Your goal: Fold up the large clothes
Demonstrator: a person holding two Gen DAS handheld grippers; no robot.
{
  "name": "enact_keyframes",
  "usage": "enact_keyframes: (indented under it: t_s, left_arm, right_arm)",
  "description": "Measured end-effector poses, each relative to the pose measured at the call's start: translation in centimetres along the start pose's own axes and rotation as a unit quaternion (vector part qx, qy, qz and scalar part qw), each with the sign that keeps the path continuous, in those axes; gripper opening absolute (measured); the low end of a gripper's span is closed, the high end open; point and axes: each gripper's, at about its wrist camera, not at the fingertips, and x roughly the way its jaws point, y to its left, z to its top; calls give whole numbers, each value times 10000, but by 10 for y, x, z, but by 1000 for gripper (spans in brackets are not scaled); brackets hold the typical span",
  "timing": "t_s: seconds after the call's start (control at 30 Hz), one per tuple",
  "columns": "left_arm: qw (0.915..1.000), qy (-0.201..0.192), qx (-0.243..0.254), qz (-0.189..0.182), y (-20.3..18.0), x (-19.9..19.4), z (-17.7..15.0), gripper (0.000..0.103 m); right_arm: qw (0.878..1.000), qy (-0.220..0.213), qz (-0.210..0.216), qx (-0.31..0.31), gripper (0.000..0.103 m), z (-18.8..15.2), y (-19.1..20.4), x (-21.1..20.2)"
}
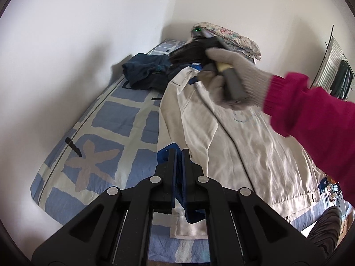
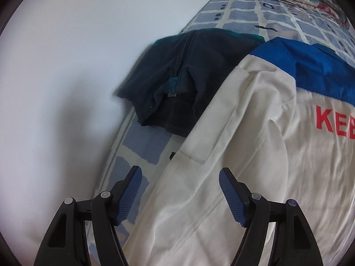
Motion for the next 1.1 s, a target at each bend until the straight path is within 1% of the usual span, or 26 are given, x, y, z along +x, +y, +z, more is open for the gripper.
enact_keyframes:
  t_s: [0.1, 0.13, 0.17, 0.2, 0.23, 0.27, 0.3, 0.33, 0.37, 0.4, 0.47, 0.5, 0.6, 0.67, 0.73, 0.77, 0.8, 0.83, 0.87, 0.9, 0.93, 0.97, 1.0, 1.07, 1.1]
  left_arm:
    - [10000, 15, 48, -69, -3, 3, -1, 1]
    - [9999, 22, 82, -70, -4, 4, -1, 1]
    - [9999, 24, 128, -58, -6, 5, -1, 1]
    - [9998, 26, 171, -41, -7, 5, -1, 1]
    - [9998, 15, 218, -30, -8, 5, -1, 1]
    - [9997, 7, 250, -20, -9, 4, -1, 1]
    - [9995, -12, 317, 18, -11, 3, -1, 0]
    - [9993, -37, 368, 35, -13, 1, 0, 0]
    - [9990, -78, 435, 49, -16, -2, 0, 0]
    - [9987, -114, 492, 58, -18, -5, 1, 0]
    - [9976, -190, 655, 69, -25, -13, 2, 0]
    - [9971, -198, 729, 29, -30, -15, 3, 0]
    - [9958, -170, 893, -130, -43, -16, 1, 0]
    - [9955, -128, 932, -120, -45, -11, -2, 0]
    - [9969, 95, 772, -90, -36, 1, -4, 0]
    - [9983, 158, 555, 27, -25, 8, -5, 0]
    - [9990, 248, 355, 85, -15, 14, -5, 3]
    - [9990, 423, 109, 112, 0, 24, -5, 24]
    - [9978, 628, -142, 144, 15, 34, -5, 40]
    - [9958, 810, -403, 164, 33, 45, -7, 63]
    - [9945, 885, -514, 204, 41, 51, -9, 66]
    - [9929, 995, -559, 342, 50, 59, -12, 66]
    - [9905, 1141, -538, 556, 58, 71, -16, 66]
    - [9858, 1384, -504, 809, 66, 89, -23, 66]
    - [9826, 1598, -490, 814, 69, 102, -29, 66]
  right_arm:
    - [9986, 34, -524, -77, 76, 7, 6, 14]
    - [9983, 67, -578, -61, 75, 9, 5, 18]
    - [9981, 126, -609, -18, 73, 10, 2, 23]
    - [9979, 187, -614, 31, 61, 11, -1, 27]
    - [9978, 259, -608, 75, 44, 12, -4, 31]
    - [9977, 364, -541, 164, 38, 12, -9, 35]
    - [9979, 386, -463, 227, 29, 12, -12, 38]
    - [9981, 378, -352, 329, 12, 12, -18, 37]
    - [9981, 363, -320, 391, 4, 12, -22, 35]
    - [9979, 339, -245, 489, 0, 12, -28, 32]
    - [9968, 173, 215, 750, 0, 10, -46, 14]
    - [9963, 70, 322, 790, 0, 9, -54, 5]
    - [9950, -198, 520, 829, 0, 4, -76, -26]
    - [9952, -295, 418, 834, 0, -2, -90, -42]
    - [9953, -308, 469, 788, 0, -6, -99, -51]
    - [9958, -301, 490, 709, 1, -7, -101, -55]
    - [9961, -315, 476, 674, 4, -8, -99, -55]
    - [9964, -328, 507, 596, 14, -8, -97, -57]
    - [9963, -329, 566, 564, 27, -8, -97, -57]
    - [9961, -347, 590, 549, 49, -12, -97, -57]
    - [9964, -376, 567, 501, 55, -12, -92, -55]
    - [9968, -370, 571, 423, 55, -11, -85, -52]
    - [9970, -349, 583, 381, 55, -11, -80, -45]
    - [9974, -257, 604, 306, 55, -12, -71, -37]
    - [9975, -240, 602, 290, 55, -13, -69, -35]
